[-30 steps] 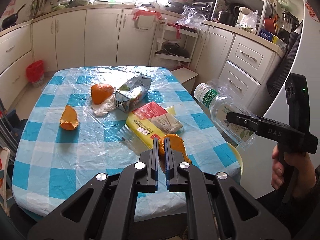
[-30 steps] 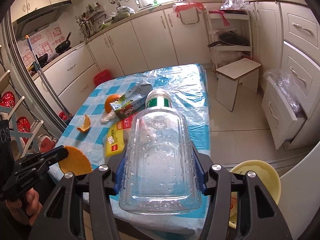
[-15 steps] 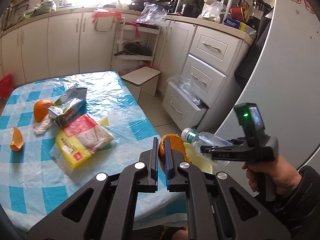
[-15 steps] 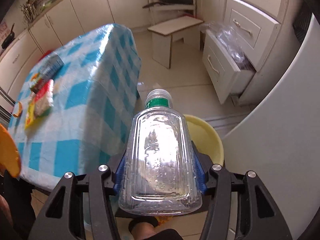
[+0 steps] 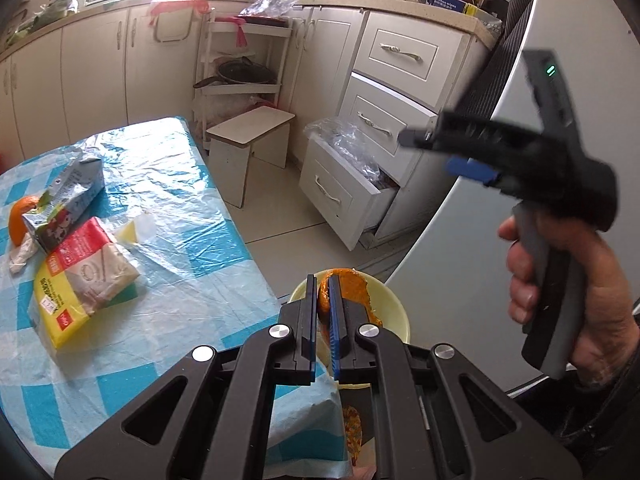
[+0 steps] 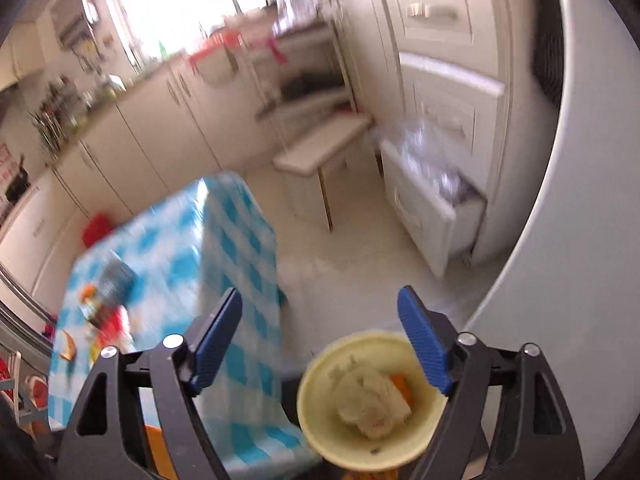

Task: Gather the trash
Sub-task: 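Drop the bottle and the orange peel into the yellow bucket with both grippers, then bring both open tools back over the table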

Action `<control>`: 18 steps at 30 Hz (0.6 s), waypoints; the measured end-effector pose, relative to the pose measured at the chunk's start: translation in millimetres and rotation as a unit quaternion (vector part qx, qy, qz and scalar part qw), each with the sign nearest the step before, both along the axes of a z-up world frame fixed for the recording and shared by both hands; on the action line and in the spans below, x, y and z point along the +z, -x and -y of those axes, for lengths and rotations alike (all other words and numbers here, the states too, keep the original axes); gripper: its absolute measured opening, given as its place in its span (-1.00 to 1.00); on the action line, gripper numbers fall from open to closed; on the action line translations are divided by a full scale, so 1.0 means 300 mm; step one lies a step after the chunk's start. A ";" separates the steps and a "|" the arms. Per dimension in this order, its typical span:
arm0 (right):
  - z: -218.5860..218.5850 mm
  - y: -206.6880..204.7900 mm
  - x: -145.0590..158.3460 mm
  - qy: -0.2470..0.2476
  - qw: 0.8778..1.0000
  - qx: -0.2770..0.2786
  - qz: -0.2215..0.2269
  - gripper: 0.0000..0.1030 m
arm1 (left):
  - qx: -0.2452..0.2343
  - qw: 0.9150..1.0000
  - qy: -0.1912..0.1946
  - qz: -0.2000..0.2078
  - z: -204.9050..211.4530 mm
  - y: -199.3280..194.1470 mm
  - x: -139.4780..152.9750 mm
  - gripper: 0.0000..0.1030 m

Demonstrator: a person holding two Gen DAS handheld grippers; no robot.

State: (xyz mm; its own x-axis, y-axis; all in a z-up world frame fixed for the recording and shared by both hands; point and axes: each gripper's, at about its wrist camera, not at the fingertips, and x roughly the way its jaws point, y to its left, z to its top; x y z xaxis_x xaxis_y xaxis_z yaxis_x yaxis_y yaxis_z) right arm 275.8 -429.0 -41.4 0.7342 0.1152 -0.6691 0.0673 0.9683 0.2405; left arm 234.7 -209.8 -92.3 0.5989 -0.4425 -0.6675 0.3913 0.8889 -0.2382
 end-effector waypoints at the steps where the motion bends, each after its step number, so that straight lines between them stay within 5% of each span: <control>1: 0.001 0.016 0.035 0.002 1.000 -0.004 0.025 0.57 | -0.002 1.000 -0.002 -0.005 0.023 -0.012 -0.016 -0.90; 6: 0.022 0.066 0.151 -0.004 0.992 -0.035 0.121 0.74 | -0.018 1.000 -0.011 -0.023 0.152 -0.069 -0.097 -0.90; 12: 0.110 0.027 0.140 -0.055 0.989 -0.068 0.116 0.74 | -0.038 0.996 -0.044 -0.070 0.335 -0.150 -0.227 -0.86; 18: 0.117 0.035 0.150 -0.065 0.988 -0.070 0.120 0.74 | -0.034 0.996 -0.049 -0.072 0.386 -0.154 -0.232 -0.06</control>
